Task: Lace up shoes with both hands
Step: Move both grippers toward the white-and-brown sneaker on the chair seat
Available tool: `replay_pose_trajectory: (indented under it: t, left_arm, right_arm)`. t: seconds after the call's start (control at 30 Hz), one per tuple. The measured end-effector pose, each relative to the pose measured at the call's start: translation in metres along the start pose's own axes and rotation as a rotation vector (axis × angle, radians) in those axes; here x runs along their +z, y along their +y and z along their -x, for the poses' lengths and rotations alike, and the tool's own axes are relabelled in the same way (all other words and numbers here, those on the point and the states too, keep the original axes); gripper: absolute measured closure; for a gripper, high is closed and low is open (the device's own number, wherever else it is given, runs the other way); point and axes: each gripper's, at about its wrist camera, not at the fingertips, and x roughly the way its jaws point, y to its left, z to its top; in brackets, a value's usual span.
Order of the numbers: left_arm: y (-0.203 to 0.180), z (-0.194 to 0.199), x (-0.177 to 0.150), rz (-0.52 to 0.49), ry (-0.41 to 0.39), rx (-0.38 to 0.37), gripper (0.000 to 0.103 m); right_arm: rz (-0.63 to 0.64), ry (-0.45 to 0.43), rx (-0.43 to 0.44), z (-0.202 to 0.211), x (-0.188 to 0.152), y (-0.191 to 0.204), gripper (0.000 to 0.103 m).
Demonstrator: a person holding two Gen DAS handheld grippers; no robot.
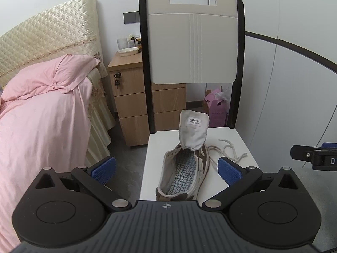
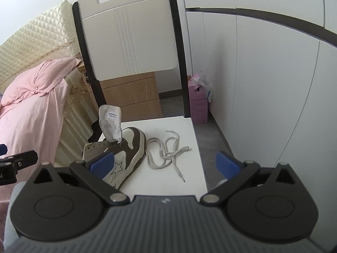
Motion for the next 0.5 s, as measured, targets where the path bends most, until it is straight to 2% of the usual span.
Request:
replay_pose_trajectory:
  t: [0.23,0.37,0.5]
  left_arm:
    - [-0.012,0.005,-0.004,-0.027,-0.089,0.01,0.0]
    - [-0.025,0.018,-0.023,-0.036,-0.156,0.027,0.0]
    - [-0.03,0.019,-0.02,-0.037,-0.144,0.042,0.0]
  right_arm:
    - [0.037,-0.041,0.032,-0.007,-0.016,0.003,0.0]
    - [0.032,-0.053,0.035,-0.01,-0.023,-0.004,0.0]
    - [0.036,-0.033,0.074,-0.017,-0.023,-0.001,0.0]
